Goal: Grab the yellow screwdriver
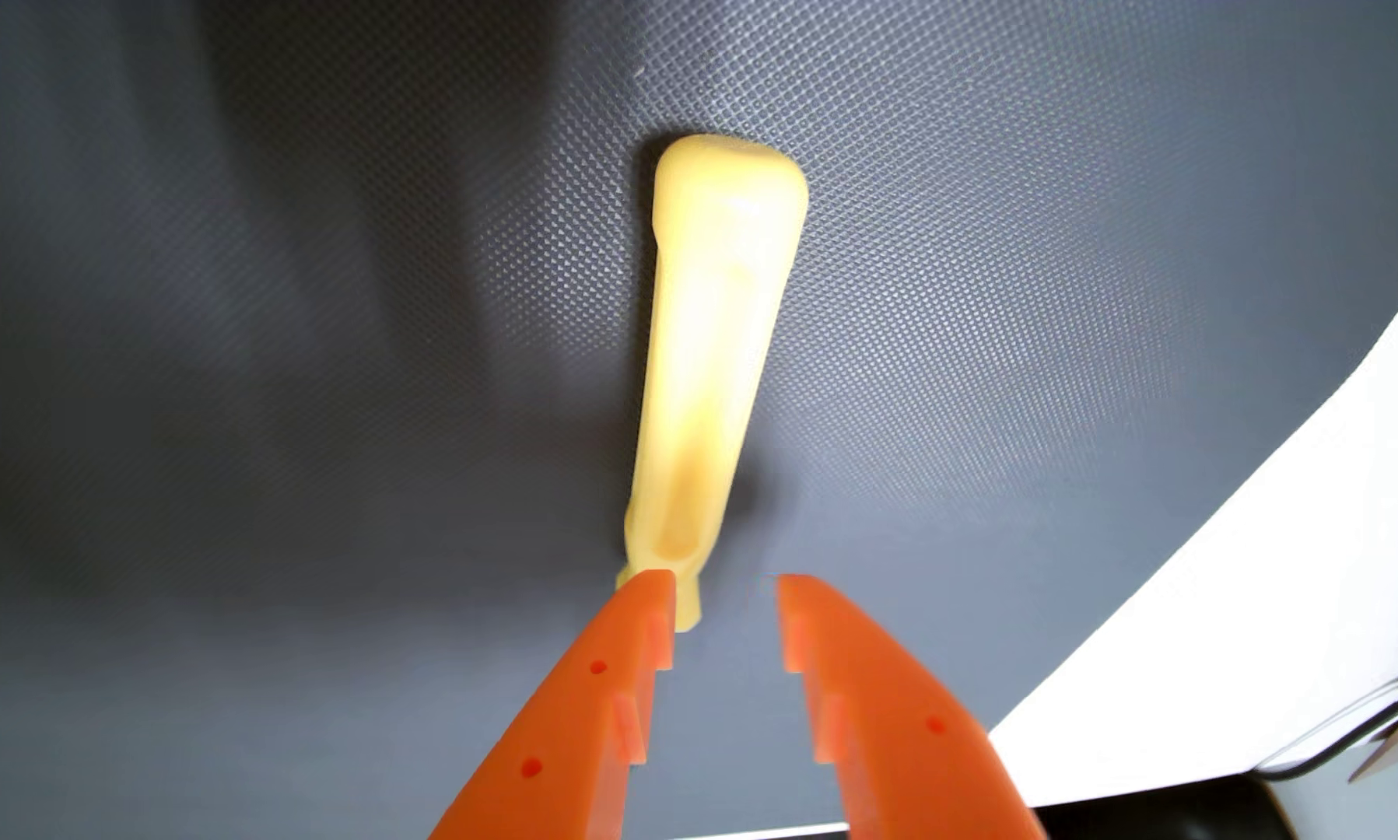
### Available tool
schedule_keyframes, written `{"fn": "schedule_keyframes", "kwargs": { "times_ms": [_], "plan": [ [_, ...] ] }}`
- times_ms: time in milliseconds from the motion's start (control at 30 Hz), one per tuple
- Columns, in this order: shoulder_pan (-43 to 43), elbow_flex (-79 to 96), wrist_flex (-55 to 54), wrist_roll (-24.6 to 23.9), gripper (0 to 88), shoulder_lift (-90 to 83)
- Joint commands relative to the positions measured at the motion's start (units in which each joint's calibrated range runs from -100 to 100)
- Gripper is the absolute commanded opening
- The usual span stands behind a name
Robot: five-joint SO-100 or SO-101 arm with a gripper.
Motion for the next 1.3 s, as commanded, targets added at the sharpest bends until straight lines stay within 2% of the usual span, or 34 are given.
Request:
{"fn": "schedule_keyframes", "kwargs": {
  "times_ms": [0, 267, 567, 1267],
  "plan": [
    [0.52, -2.59, -0.11, 0.95, 14.3, -0.46],
    [0.60, -1.69, -0.02, 0.95, 15.4, -0.38],
    [0.60, -1.69, 5.69, 0.95, 15.4, -0.38],
    [0.60, -1.78, 5.08, 0.42, 15.8, 3.78]
  ]
}}
